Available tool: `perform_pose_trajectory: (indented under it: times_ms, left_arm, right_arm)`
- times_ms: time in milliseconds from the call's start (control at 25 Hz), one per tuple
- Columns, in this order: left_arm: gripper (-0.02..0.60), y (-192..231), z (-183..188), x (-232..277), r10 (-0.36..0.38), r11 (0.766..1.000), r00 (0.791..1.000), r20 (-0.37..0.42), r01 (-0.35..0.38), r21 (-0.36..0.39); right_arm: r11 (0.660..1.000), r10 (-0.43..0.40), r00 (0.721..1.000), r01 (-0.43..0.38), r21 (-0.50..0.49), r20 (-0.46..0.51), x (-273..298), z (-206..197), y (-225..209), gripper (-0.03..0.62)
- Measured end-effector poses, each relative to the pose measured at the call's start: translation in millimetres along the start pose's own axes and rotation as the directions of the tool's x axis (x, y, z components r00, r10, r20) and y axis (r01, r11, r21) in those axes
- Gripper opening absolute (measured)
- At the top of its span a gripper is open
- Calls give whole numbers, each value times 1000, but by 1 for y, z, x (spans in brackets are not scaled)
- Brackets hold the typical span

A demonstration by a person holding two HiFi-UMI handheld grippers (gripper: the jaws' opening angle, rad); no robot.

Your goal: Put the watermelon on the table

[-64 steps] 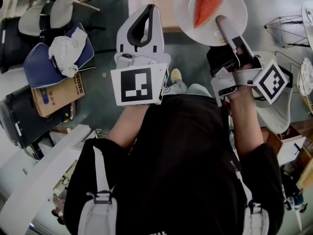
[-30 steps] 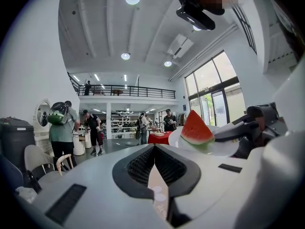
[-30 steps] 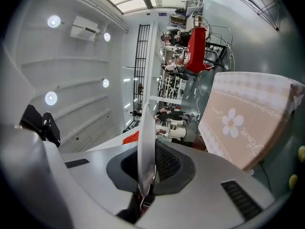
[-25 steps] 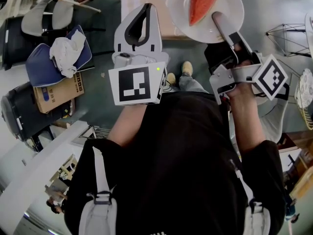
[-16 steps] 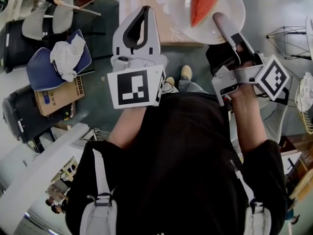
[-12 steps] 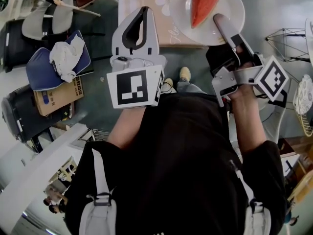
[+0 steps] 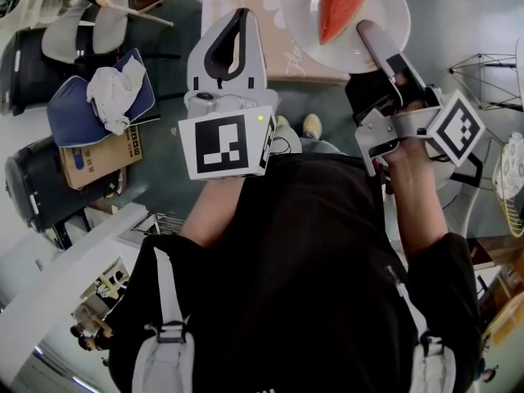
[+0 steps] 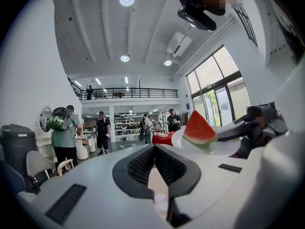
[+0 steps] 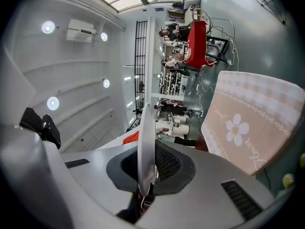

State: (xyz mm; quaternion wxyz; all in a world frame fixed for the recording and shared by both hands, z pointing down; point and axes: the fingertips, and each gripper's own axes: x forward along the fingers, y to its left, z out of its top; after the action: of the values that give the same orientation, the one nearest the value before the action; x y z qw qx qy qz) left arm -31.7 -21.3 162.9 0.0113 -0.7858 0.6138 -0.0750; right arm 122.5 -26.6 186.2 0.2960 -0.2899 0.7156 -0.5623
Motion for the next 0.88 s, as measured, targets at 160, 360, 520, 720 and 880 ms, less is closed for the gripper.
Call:
perform_pose_trajectory:
  times_ms: [160,360,520,720,880]
  left_arm:
    - [9,0,1,-2,2,1000,1000,1,-2,8]
    - [9,1,4,-2,1,1000,1000,4,-1,15]
    - [9,1,8,0,-8,1000,1000,17,8,18]
    - [9,0,5,3,-15,1000,1000,8,15,2]
    - [9,3,5,5,-29,1000,999,12,29,1]
  right_arm:
    - [1000,8,1000,-8,-1,-3,1,0,2,18]
    - [1000,16,1000,-16,0,6,2,0,5,18]
    - [1000,13,1000,-13,1,11,3,0,6,18]
    - [1000,-3,1000,3,6,25,2,1,4,18]
    - [1000,-1,999,1,2,37,4,0,6,18]
